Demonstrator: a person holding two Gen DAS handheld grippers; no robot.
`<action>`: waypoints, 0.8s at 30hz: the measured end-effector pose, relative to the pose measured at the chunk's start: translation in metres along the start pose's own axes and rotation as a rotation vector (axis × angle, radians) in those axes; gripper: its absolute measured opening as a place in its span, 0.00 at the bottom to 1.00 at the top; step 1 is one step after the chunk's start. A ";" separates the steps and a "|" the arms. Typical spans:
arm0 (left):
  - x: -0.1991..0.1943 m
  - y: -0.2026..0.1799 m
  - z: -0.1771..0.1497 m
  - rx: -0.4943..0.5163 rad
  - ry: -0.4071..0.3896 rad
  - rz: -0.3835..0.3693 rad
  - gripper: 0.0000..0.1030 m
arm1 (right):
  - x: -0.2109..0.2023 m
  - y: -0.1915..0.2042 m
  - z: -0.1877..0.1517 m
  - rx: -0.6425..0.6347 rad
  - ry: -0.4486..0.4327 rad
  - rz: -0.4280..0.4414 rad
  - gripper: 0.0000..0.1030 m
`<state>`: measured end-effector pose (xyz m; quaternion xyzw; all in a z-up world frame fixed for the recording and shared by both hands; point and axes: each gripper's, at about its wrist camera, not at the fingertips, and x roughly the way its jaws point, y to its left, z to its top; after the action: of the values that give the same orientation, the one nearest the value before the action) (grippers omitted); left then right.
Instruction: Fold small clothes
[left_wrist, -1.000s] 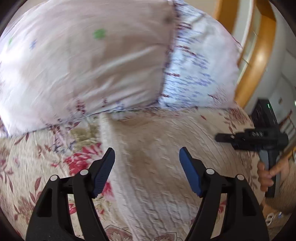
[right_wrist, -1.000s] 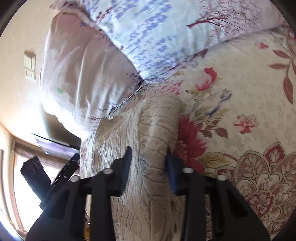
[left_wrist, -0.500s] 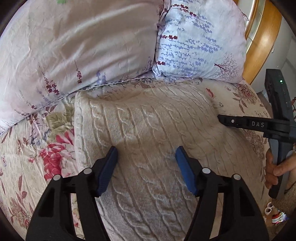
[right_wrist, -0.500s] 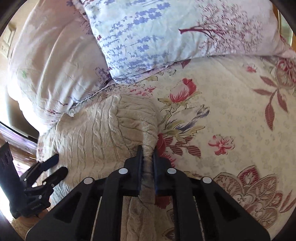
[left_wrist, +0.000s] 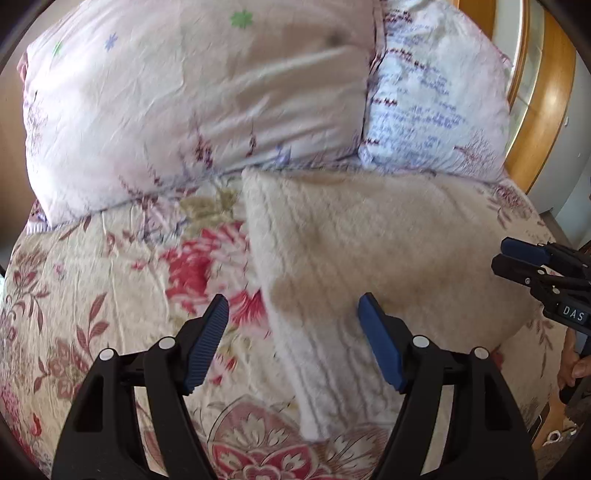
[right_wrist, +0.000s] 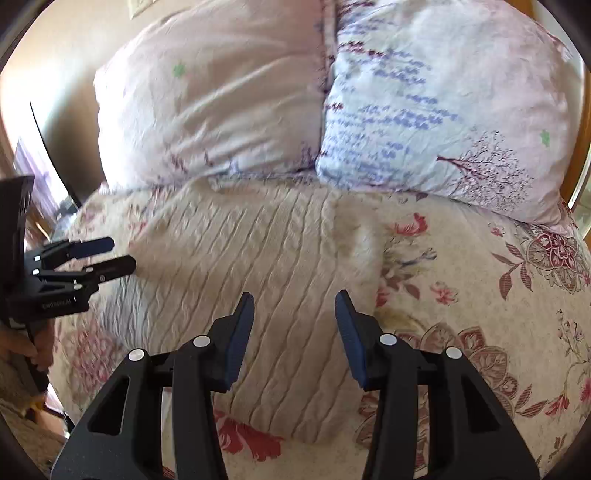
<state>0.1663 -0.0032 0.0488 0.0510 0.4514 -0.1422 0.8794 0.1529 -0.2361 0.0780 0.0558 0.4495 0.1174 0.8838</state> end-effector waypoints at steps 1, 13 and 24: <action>0.003 0.001 -0.003 -0.006 0.012 -0.002 0.74 | 0.007 0.005 -0.003 -0.025 0.033 -0.031 0.46; -0.009 0.005 -0.020 -0.101 -0.013 -0.022 0.78 | -0.006 0.003 -0.007 0.025 0.046 -0.100 0.73; -0.046 -0.004 -0.058 -0.124 -0.065 0.101 0.98 | -0.044 0.006 -0.045 0.112 -0.029 -0.241 0.99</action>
<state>0.0945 0.0153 0.0521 0.0144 0.4275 -0.0711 0.9011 0.0908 -0.2422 0.0868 0.0524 0.4459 -0.0159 0.8934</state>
